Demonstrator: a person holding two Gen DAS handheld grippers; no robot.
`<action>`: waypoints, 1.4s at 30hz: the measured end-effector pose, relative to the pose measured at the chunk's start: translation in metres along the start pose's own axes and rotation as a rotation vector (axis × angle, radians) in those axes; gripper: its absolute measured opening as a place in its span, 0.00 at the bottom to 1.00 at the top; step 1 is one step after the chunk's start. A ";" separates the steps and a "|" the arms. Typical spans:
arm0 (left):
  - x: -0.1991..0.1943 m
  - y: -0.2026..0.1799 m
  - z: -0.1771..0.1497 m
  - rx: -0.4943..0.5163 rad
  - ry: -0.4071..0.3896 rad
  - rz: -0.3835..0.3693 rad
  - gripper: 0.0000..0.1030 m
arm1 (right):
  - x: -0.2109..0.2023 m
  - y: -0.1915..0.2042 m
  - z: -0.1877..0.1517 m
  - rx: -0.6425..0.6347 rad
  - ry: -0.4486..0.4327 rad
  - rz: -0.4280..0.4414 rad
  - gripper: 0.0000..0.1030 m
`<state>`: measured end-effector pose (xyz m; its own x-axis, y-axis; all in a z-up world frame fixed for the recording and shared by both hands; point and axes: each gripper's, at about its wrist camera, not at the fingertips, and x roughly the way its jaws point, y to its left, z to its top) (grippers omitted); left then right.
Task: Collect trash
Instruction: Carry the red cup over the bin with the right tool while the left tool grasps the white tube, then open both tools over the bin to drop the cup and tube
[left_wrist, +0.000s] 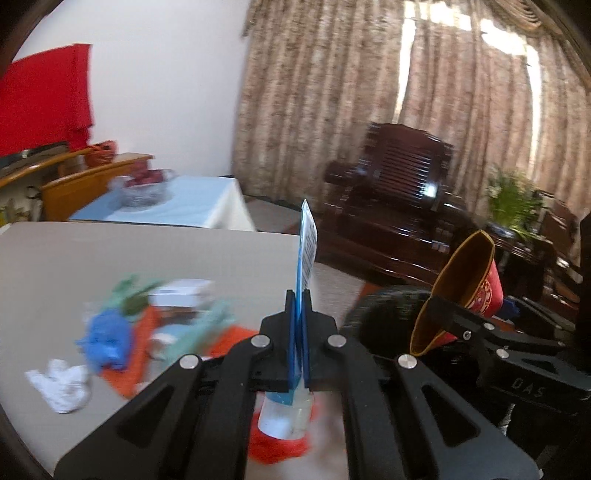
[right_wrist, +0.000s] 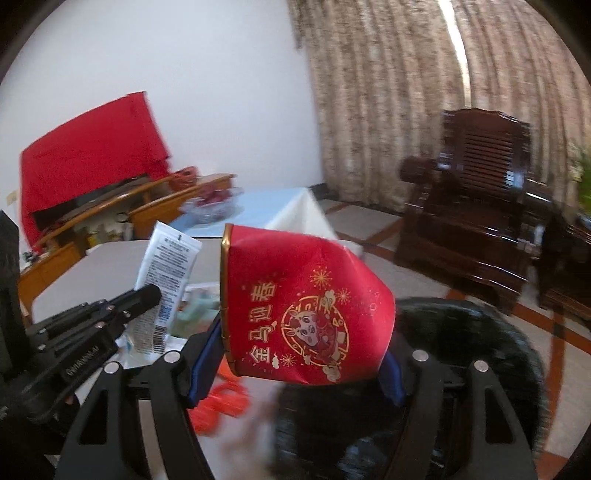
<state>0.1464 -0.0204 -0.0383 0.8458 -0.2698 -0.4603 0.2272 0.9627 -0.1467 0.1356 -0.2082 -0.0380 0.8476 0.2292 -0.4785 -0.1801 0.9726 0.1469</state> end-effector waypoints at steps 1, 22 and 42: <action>0.005 -0.008 0.000 0.002 0.005 -0.020 0.02 | -0.002 -0.009 -0.001 0.009 0.002 -0.019 0.68; 0.120 -0.102 -0.033 0.019 0.170 -0.245 0.31 | 0.004 -0.131 -0.049 0.173 0.117 -0.322 0.87; -0.009 0.076 -0.015 -0.032 0.040 0.238 0.83 | 0.026 0.008 -0.022 0.049 0.044 0.026 0.94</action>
<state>0.1485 0.0553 -0.0583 0.8537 -0.0364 -0.5194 0.0080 0.9983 -0.0570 0.1452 -0.1933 -0.0682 0.8202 0.2568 -0.5111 -0.1761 0.9635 0.2016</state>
